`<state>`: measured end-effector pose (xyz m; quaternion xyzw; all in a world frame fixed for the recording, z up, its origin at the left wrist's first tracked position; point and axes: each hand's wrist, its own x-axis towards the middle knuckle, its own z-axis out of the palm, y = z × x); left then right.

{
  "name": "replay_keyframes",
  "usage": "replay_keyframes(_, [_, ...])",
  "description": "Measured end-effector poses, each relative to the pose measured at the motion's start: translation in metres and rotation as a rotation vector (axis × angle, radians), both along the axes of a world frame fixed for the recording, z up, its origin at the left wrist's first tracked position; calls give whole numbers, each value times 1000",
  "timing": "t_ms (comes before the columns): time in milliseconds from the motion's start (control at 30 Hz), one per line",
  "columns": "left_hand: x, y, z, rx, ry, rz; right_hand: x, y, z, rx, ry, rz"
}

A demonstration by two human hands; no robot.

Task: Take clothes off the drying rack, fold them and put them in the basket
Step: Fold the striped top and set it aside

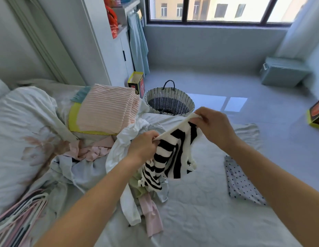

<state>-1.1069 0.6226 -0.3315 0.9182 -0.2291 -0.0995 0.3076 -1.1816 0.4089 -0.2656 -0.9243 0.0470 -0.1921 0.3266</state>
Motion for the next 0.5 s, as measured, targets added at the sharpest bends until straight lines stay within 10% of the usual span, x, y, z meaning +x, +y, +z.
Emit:
replay_keyframes(333, [-96, -20, 90, 62, -14, -272, -61, -21, 99, 51, 114, 45])
replay_keyframes(500, [-119, -45, 145, -221, 45, -238, -87, -14, 134, -109, 163, 50])
